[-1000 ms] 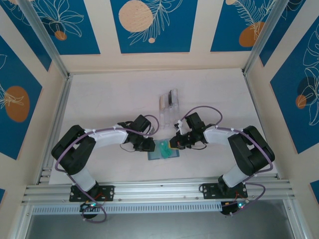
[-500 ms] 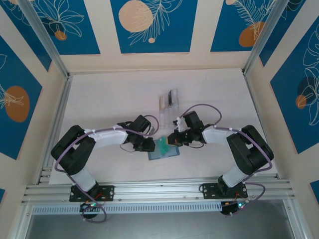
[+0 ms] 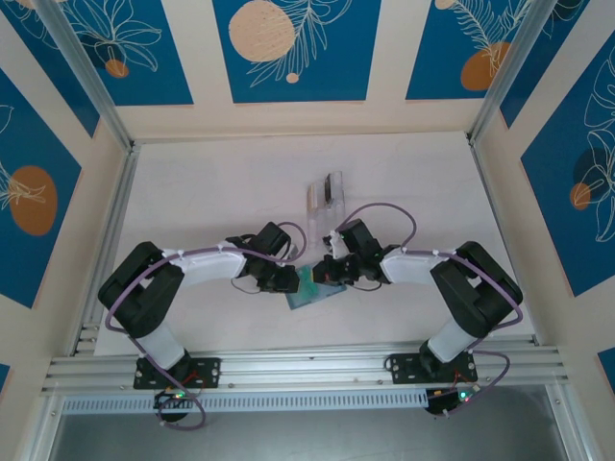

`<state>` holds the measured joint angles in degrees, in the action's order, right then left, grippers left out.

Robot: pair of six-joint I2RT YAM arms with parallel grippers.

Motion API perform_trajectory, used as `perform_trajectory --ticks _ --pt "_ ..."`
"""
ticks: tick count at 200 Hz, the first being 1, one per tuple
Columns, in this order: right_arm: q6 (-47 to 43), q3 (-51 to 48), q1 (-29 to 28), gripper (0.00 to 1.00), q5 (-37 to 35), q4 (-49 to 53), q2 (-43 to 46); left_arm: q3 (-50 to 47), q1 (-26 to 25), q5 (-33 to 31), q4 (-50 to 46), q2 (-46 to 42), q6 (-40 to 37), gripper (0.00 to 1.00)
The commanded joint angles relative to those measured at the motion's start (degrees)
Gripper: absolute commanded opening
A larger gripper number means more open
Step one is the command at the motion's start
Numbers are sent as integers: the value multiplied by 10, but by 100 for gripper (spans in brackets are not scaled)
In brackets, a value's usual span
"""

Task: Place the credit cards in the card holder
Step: Insert the credit card into the card slot.

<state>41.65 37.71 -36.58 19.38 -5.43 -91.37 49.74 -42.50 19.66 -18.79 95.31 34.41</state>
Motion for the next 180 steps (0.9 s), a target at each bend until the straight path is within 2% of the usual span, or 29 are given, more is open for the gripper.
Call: perform_trajectory --ticks 1,48,78,100,148,180 --pt "10 -2 -22 0 -17 0 -26 -15 3 -9 -26 5 4 18" --pt "9 -5 -18 0 -28 17 -29 0 11 12 -32 -22 3 19" --pt "4 -5 -11 0 -29 35 -24 -22 41 46 -20 -72 14 21" --pt "2 1 -12 0 -25 44 -29 -35 55 42 -32 -105 9 21" --pt "3 4 -15 0 -24 52 -25 -50 62 40 -30 -92 3 0" --pt "-4 10 -18 0 -25 64 -23 -55 62 39 -12 -66 6 0"
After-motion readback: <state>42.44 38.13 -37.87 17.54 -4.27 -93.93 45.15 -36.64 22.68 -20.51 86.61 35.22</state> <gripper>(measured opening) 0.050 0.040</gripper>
